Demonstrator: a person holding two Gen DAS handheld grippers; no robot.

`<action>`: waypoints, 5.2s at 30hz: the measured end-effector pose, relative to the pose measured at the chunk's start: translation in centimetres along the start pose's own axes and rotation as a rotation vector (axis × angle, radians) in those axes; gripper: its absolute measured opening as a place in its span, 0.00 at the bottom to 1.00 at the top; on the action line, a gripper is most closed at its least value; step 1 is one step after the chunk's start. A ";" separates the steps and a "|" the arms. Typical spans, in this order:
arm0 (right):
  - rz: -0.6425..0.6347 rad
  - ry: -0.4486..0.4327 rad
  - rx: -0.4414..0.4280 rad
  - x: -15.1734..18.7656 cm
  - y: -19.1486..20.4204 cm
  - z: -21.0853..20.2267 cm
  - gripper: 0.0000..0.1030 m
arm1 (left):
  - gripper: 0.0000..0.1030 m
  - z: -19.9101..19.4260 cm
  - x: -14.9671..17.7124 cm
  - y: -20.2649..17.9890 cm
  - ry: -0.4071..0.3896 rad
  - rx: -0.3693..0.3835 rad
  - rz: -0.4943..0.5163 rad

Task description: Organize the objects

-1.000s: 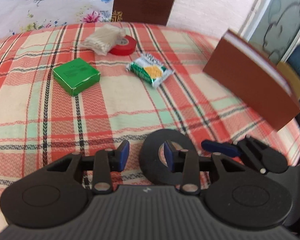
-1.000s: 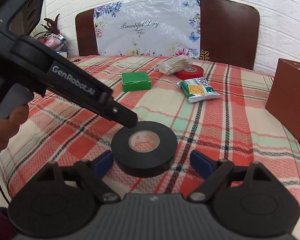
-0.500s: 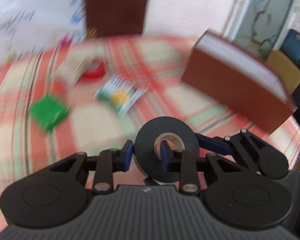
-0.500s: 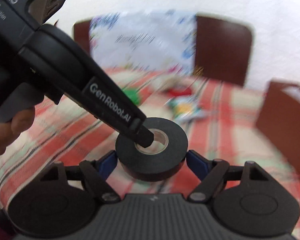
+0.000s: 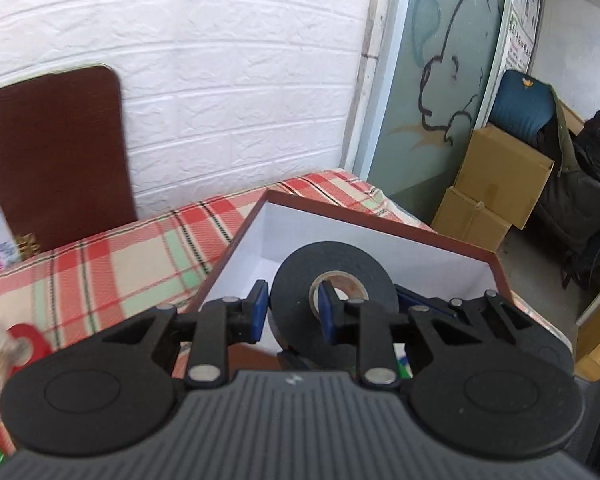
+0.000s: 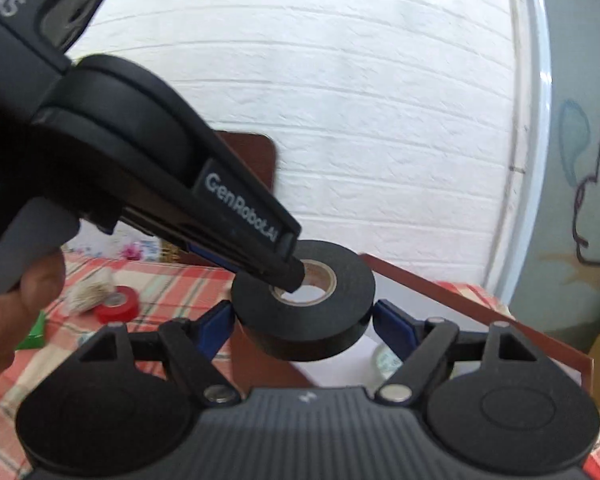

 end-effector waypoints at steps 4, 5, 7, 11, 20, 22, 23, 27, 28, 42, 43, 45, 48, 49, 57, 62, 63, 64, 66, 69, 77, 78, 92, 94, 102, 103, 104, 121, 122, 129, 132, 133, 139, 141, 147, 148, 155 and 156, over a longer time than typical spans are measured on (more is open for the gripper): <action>0.085 0.066 0.004 0.9 -2.5 3.3 0.77 | 0.27 2.5 -0.1 -0.1 0.026 -0.003 0.014; 0.096 0.084 0.008 1.2 -2.9 4.0 0.77 | 0.28 3.0 0.0 0.0 0.028 -0.013 0.016; 0.109 0.113 0.010 1.7 -3.3 5.3 0.78 | 0.29 3.0 0.2 0.5 0.027 -0.056 0.024; 0.132 0.094 0.014 2.0 -3.5 5.0 0.80 | 0.30 2.1 0.7 1.2 0.024 -0.097 0.049; 0.141 0.011 0.042 2.1 -2.5 0.5 0.80 | 0.35 -2.9 2.2 2.8 -0.018 -0.204 0.071; 0.146 -0.010 0.046 1.9 -2.3 -0.3 0.80 | 0.37 -4.0 3.2 3.2 -0.015 -0.212 0.063; 0.150 -0.021 0.049 1.8 -2.1 -1.0 0.80 | 0.39 -4.5 3.8 3.5 -0.013 -0.217 0.058; 0.173 -0.058 0.051 2.2 -1.5 -3.9 0.80 | 0.39 -6.2 5.9 4.8 -0.006 -0.246 0.040; 0.176 -0.064 0.049 2.2 -1.1 -4.3 0.80 | 0.40 -6.5 6.4 5.2 -0.004 -0.254 0.031; 0.131 0.002 -0.064 4.1 5.9 -5.9 0.80 | 0.40 -9.5 12.2 11.1 0.042 -0.358 -0.083; 0.125 0.007 -0.072 4.2 6.4 -5.9 0.80 | 0.41 -9.7 12.5 11.4 0.042 -0.364 -0.088; 0.114 0.016 -0.085 4.4 7.3 -5.9 0.80 | 0.42 -10.1 13.0 12.2 0.042 -0.376 -0.102; 0.102 0.034 -0.104 4.7 8.7 -5.7 0.80 | 0.45 -10.6 14.1 13.3 0.046 -0.394 -0.125; 0.098 0.041 -0.110 4.8 9.1 -5.6 0.80 | 0.45 -10.8 14.4 13.8 0.047 -0.402 -0.131; 0.035 0.082 -0.148 5.6 12.8 -5.0 0.81 | 0.45 -11.8 16.6 17.6 0.057 -0.442 -0.196; -0.002 0.107 -0.176 6.0 15.2 -4.6 0.81 | 0.45 -12.3 17.9 19.8 0.066 -0.468 -0.225; -0.011 0.112 -0.181 6.1 15.7 -4.5 0.81 | 0.45 -12.4 18.1 20.2 0.067 -0.473 -0.230; -0.019 0.117 -0.187 6.2 16.2 -4.4 0.81 | 0.45 -12.5 18.4 20.6 0.069 -0.479 -0.234; -0.036 0.125 -0.196 6.3 17.1 -4.3 0.81 | 0.45 -12.7 18.8 21.3 0.071 -0.489 -0.244; -0.061 0.140 -0.209 6.5 18.3 -4.0 0.81 | 0.45 -12.9 19.4 22.4 0.075 -0.497 -0.267; -0.120 0.176 -0.243 7.3 21.3 -3.3 0.81 | 0.45 -13.4 21.0 25.3 0.085 -0.520 -0.317; -0.128 0.179 -0.247 7.4 21.6 -3.2 0.81 | 0.45 -13.5 21.1 25.7 0.086 -0.522 -0.323; -0.182 0.252 -0.277 9.0 24.3 -1.4 0.81 | 0.49 -13.6 23.7 29.6 0.092 -0.559 -0.396; -0.184 0.263 -0.277 9.3 24.4 -1.2 0.81 | 0.50 -13.6 23.7 29.7 0.085 -0.569 -0.381; -0.189 0.321 -0.278 10.7 24.7 0.3 0.80 | 0.57 -13.8 23.9 32.0 0.043 -0.599 -0.382; -0.188 0.331 -0.282 10.9 24.8 0.5 0.80 | 0.57 -14.0 24.0 32.6 0.036 -0.610 -0.389; -0.186 0.337 -0.287 11.1 25.0 0.8 0.80 | 0.58 -14.2 24.2 33.3 0.028 -0.623 -0.394; -0.257 0.300 -0.434 7.1 32.9 9.3 0.90 | 0.61 -14.7 24.6 36.4 -0.081 -0.651 -0.423; -0.252 0.304 -0.442 6.8 33.2 10.0 0.90 | 0.61 -14.6 24.6 36.4 -0.081 -0.652 -0.422; -0.256 0.308 -0.476 6.7 33.8 9.9 0.61 | 0.61 -14.6 24.6 36.4 -0.078 -0.654 -0.420; -0.262 0.310 -0.470 7.6 32.3 8.1 0.61 | 0.61 -14.6 24.5 36.3 -0.077 -0.655 -0.418; -0.257 0.313 -0.462 8.0 31.5 7.3 0.61 | 0.61 -14.6 24.5 36.3 -0.075 -0.658 -0.416; -0.147 0.342 -0.303 11.0 23.0 2.0 0.61 | 0.60 -14.8 24.2 33.6 -0.001 -0.629 -0.451; -0.099 0.347 -0.245 12.0 20.2 0.0 0.62 | 0.60 -14.4 23.5 29.6 0.023 -0.465 -0.465; -0.075 0.343 -0.223 13.3 17.8 -3.1 0.69 | 0.60 -10.5 21.7 16.9 0.175 -0.044 -0.427; -0.074 0.340 -0.226 13.3 17.8 -3.1 0.69 | 0.60 -9.8 21.7 15.7 0.208 -0.006 -0.438; -0.073 0.317 -0.269 13.4 17.8 -3.3 0.60 | 0.43 -7.3 21.4 12.4 0.280 0.023 -0.425; -0.063 0.315 -0.277 13.4 17.7 -3.3 0.60 | 0.43 -7.1 20.9 12.0 0.296 0.039 -0.431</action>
Point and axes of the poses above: each gripper's, at about its wrist camera, not at the fingertips, and z roughly the way its jaws point, y to its left, x to its underside, the point moved 10 cm from there along z, roughly the way its jaws point, and after that the axes turned 4 degrees about y, right-handed, at the moved point
